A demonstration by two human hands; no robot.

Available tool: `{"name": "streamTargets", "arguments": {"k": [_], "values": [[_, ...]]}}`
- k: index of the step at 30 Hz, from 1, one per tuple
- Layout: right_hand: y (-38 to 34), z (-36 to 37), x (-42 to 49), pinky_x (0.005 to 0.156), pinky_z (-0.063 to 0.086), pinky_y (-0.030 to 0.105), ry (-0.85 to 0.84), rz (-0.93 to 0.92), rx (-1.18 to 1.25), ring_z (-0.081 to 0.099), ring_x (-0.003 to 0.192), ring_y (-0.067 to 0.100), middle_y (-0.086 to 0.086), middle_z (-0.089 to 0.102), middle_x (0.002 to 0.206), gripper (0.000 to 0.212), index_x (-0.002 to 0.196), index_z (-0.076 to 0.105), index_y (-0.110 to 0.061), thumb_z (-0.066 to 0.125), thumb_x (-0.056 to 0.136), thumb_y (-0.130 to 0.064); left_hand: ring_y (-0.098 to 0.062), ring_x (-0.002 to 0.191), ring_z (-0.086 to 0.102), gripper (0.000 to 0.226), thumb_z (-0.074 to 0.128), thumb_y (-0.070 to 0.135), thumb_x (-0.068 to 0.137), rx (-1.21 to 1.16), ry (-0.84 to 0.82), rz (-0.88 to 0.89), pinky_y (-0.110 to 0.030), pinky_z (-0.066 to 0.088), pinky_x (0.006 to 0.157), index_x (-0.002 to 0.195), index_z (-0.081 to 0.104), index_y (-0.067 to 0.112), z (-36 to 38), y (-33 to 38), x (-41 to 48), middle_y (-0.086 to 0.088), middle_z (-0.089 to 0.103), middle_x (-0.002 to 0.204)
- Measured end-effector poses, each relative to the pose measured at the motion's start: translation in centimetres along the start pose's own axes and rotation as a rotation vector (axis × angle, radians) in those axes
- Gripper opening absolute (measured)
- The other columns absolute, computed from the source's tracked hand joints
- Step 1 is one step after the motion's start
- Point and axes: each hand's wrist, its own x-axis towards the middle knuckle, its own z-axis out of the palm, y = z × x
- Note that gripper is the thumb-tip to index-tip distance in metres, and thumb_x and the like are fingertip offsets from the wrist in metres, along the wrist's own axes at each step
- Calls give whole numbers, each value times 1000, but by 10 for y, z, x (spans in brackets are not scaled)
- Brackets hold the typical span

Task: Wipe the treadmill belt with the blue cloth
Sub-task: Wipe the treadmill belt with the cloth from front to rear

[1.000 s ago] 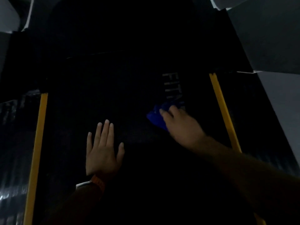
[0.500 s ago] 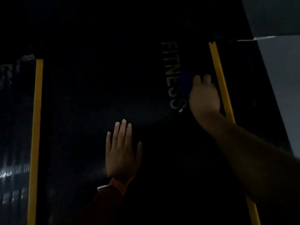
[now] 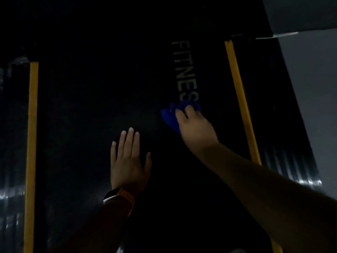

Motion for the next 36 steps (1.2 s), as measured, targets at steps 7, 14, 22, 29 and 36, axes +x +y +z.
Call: {"name": "streamTargets", "arguments": {"k": [7,14,22,29,36], "values": [[24,23,-8,68,42,33,146,280,-29,56,98,29,13,49,120,34,122,47,-12,54,89,-11,-25,158,18,69,33,49,102,5,58,7,-53,15,127,157,35,8,1,3,2,-9,27,168],[72,5,4,71,53,39,262,373,-5,61,90,33,13,54,114,22,113,56,-12,48,93,-11,-23,158,16,70,33,49,102,-34,89,11,-52,12,128,158,35,8,3,4,-1,-8,26,169],[59,-1,-2,72,52,37,213,225,-18,61,96,32,10,52,117,24,117,47,-18,46,94,-17,-22,159,12,70,32,49,102,-34,67,11,-52,10,128,159,32,9,0,5,0,-7,22,170],[27,6,-17,76,53,41,41,-29,-85,59,99,30,11,46,126,40,129,41,-19,56,92,-14,-22,159,12,71,30,50,101,-19,63,0,-51,11,128,159,32,10,-1,5,-1,-6,22,170],[-21,21,-32,82,49,37,54,13,-43,54,108,28,11,42,132,56,134,36,-19,64,86,-15,-22,159,11,70,30,49,102,-17,62,3,-52,11,128,160,31,10,1,5,-2,-6,21,170]]}}
